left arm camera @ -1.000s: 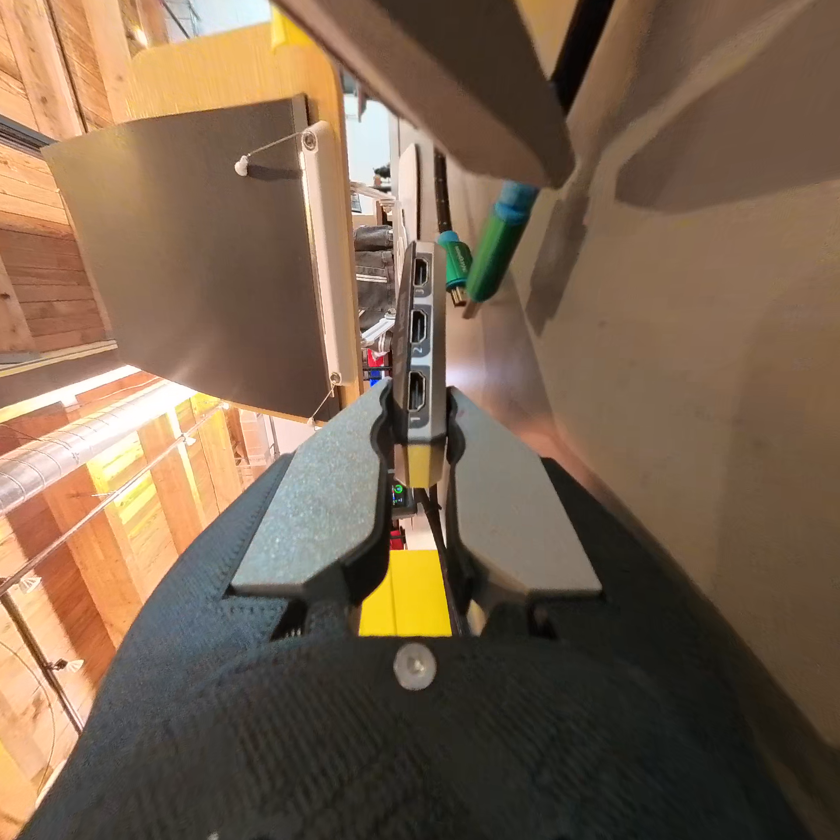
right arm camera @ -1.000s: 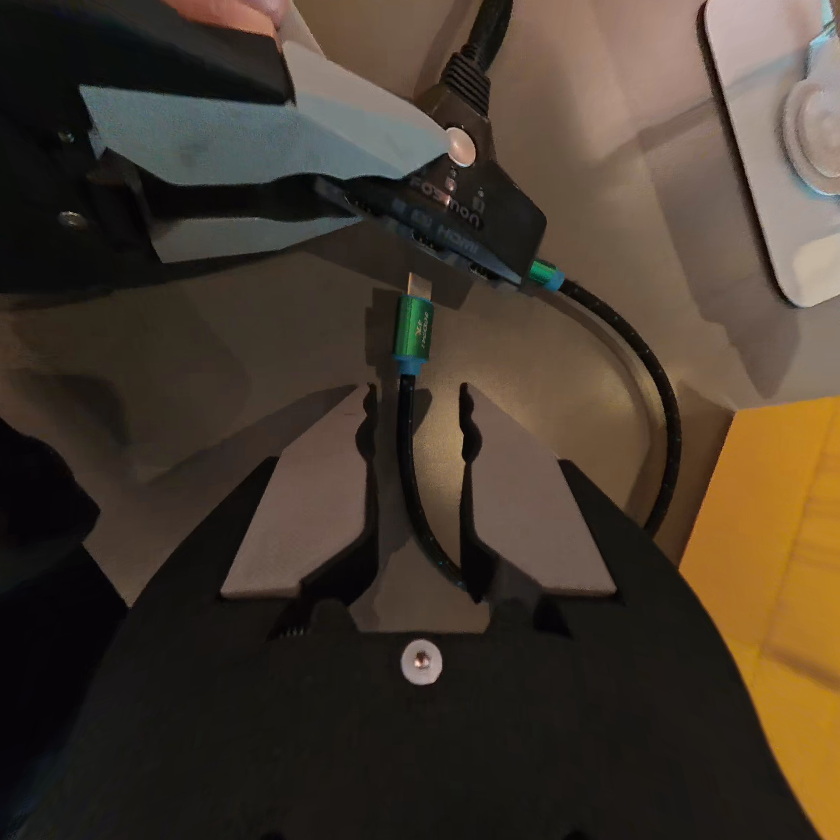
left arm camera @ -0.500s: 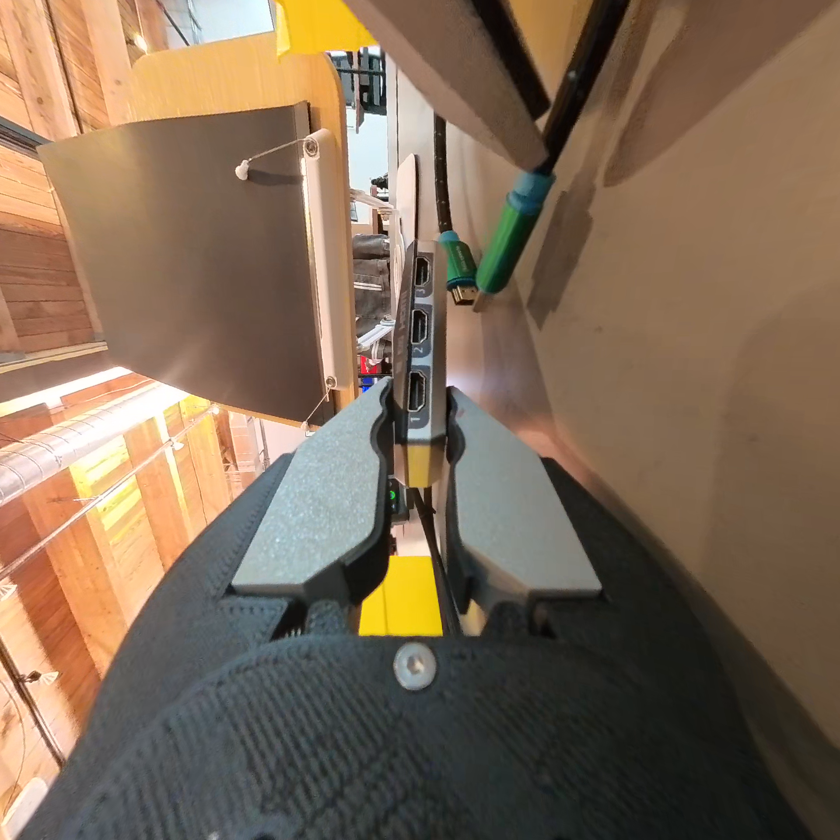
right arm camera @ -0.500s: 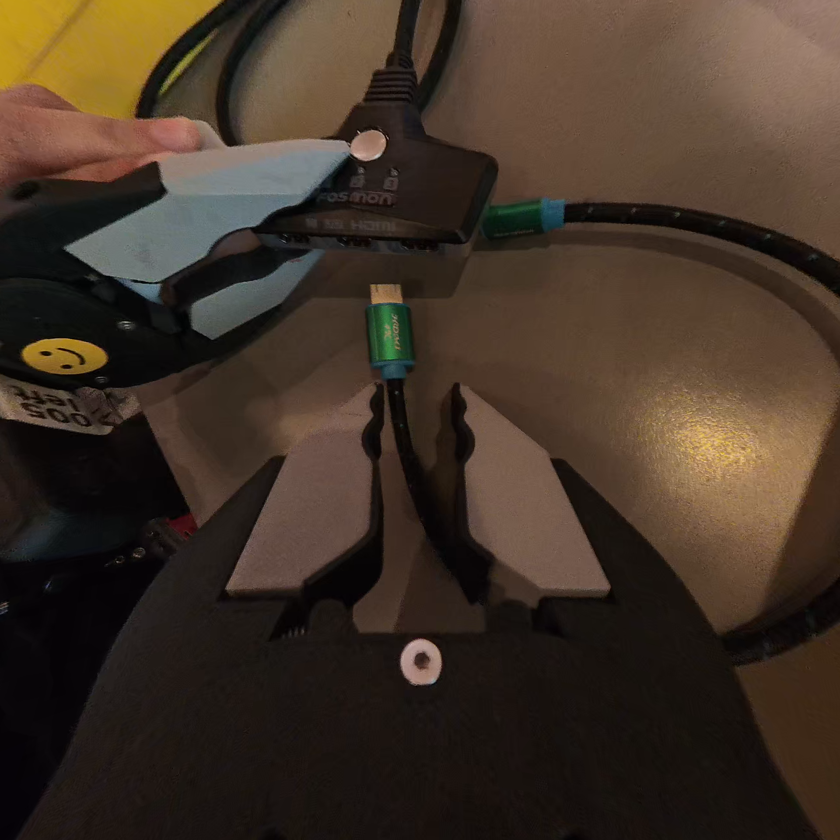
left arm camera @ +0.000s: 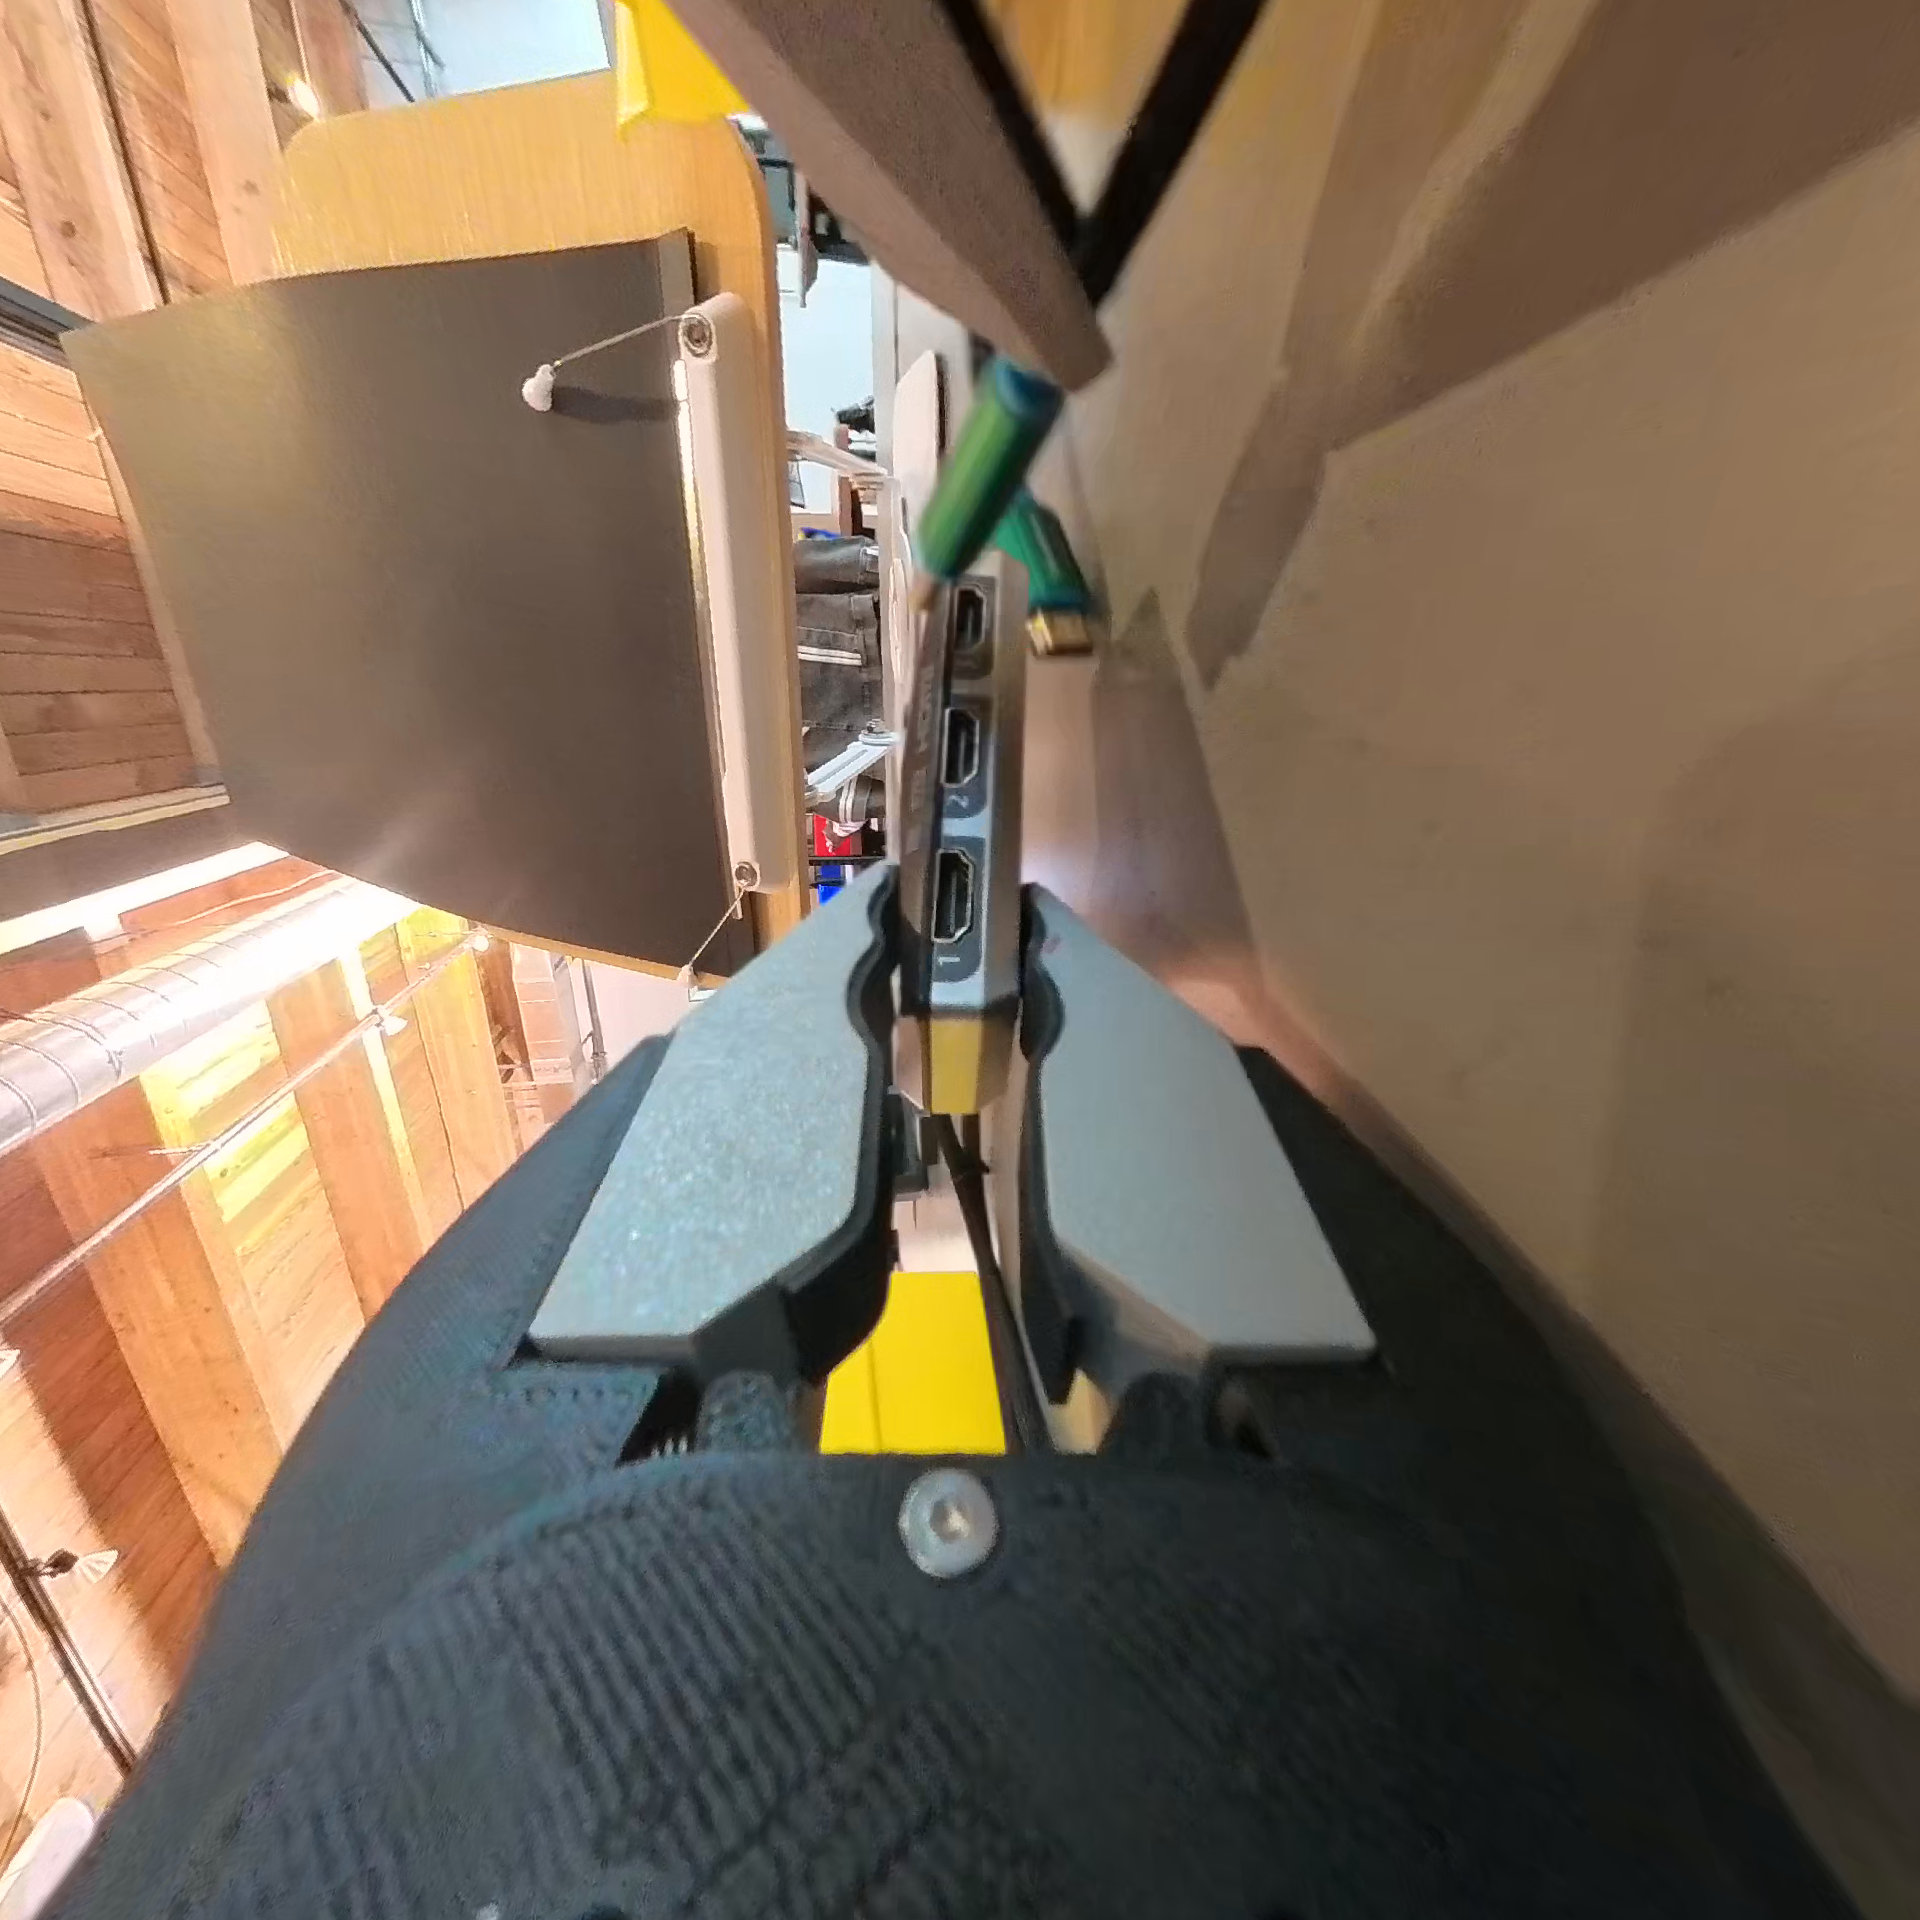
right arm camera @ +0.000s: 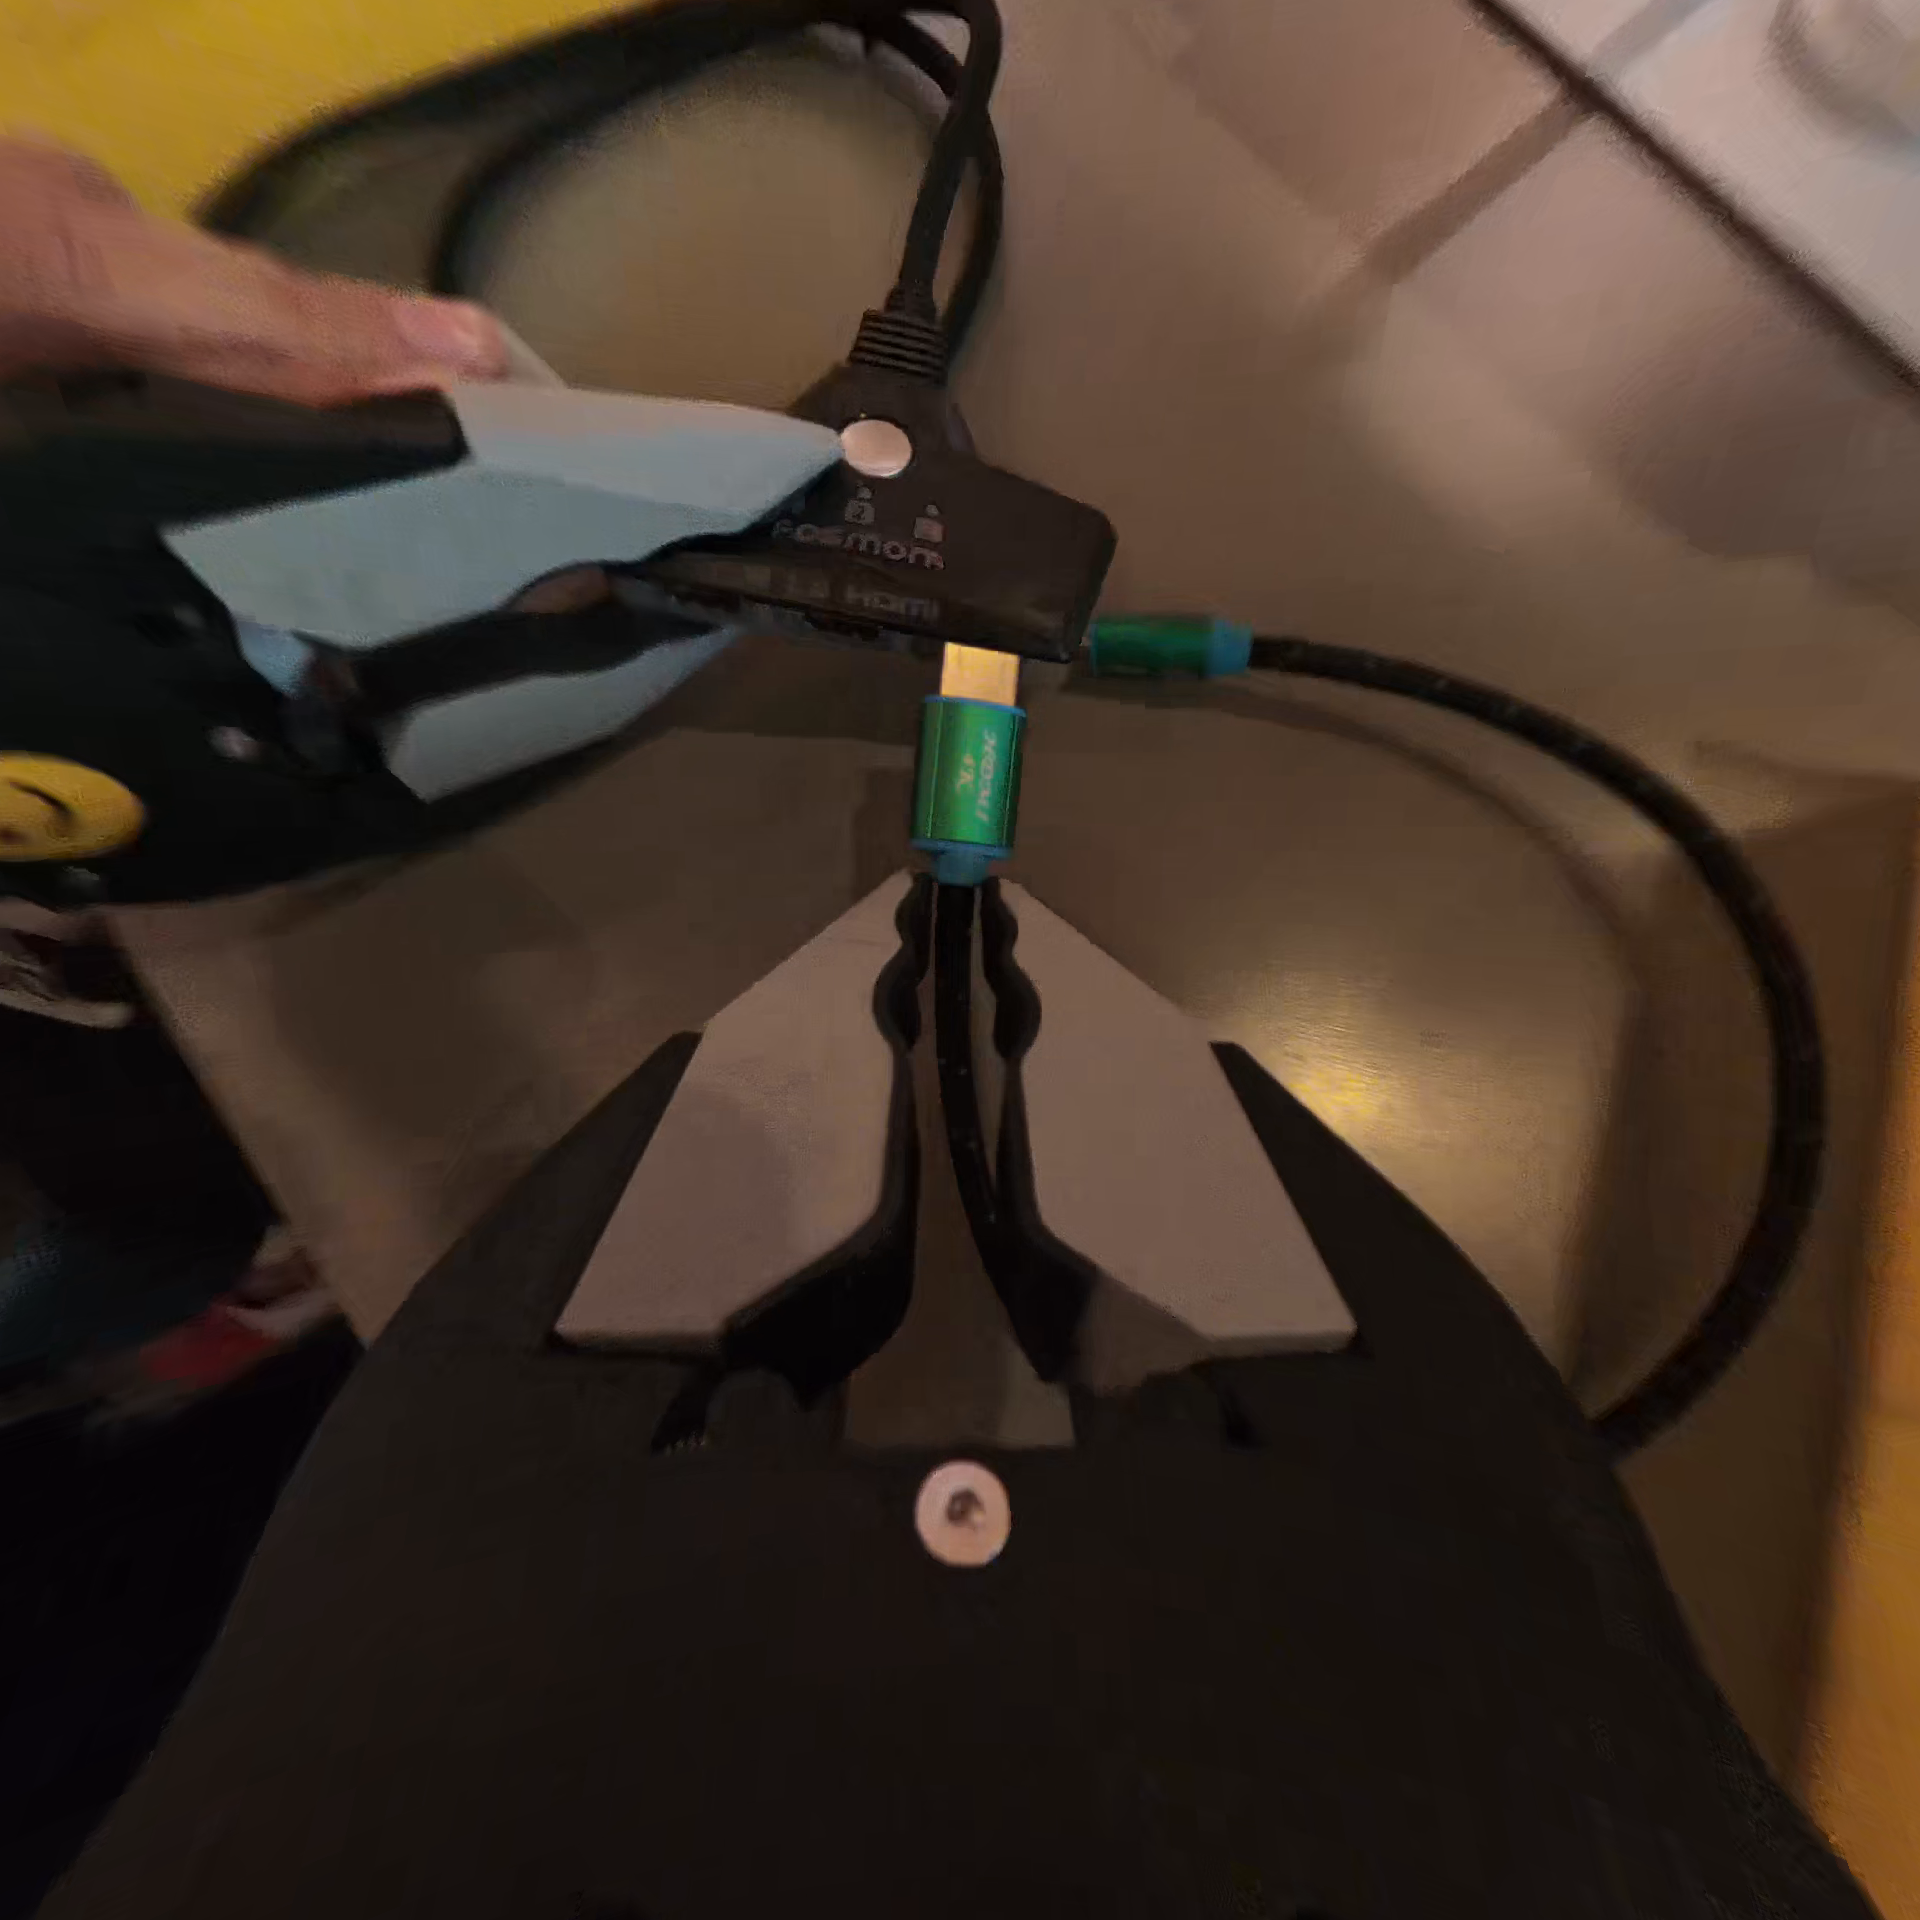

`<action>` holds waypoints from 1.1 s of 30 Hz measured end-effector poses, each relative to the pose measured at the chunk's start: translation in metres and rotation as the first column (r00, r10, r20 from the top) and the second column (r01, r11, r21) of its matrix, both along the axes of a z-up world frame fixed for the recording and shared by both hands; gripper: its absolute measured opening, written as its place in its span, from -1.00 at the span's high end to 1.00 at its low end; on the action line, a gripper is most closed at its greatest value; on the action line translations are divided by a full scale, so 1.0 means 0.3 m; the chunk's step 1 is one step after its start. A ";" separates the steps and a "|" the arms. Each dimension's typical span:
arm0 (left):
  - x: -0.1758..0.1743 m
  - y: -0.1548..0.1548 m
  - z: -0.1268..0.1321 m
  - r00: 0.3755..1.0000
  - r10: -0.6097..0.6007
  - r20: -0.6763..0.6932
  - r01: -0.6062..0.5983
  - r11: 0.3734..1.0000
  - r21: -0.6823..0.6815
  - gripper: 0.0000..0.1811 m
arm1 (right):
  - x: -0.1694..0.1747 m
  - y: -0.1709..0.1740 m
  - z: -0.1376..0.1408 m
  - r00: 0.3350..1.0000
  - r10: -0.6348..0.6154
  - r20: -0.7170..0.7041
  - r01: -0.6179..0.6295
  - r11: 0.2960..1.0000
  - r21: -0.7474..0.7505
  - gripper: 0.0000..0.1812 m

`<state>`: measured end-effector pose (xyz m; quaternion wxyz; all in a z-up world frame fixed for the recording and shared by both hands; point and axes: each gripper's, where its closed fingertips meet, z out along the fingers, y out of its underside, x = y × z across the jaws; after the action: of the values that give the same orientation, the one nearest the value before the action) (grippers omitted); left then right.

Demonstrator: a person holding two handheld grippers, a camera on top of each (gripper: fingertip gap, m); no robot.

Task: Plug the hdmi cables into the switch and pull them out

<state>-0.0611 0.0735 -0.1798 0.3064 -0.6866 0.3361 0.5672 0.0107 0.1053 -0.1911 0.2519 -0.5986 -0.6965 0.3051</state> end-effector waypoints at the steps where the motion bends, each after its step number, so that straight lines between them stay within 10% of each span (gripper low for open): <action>1: 0.000 0.001 -0.005 1.000 0.002 -0.008 -0.002 1.000 -0.011 0.80 | 0.010 0.002 0.002 1.000 -0.001 0.029 -0.002 0.995 0.105 0.93; 7: 0.008 0.005 -0.006 0.999 -0.004 -0.046 0.003 1.000 -0.021 0.80 | 0.011 -0.026 -0.001 0.984 0.042 0.171 -0.091 0.953 0.289 0.93; 33: 0.001 0.004 0.013 0.989 0.010 -0.146 -0.013 1.000 -0.019 0.80 | 0.004 -0.093 -0.022 0.908 0.129 0.399 -0.239 0.941 0.239 0.94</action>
<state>-0.0609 0.0746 -0.1758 0.2710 -0.6483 0.3591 0.6143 0.0120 0.0773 -0.1979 0.1658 -0.5348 -0.8220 0.1040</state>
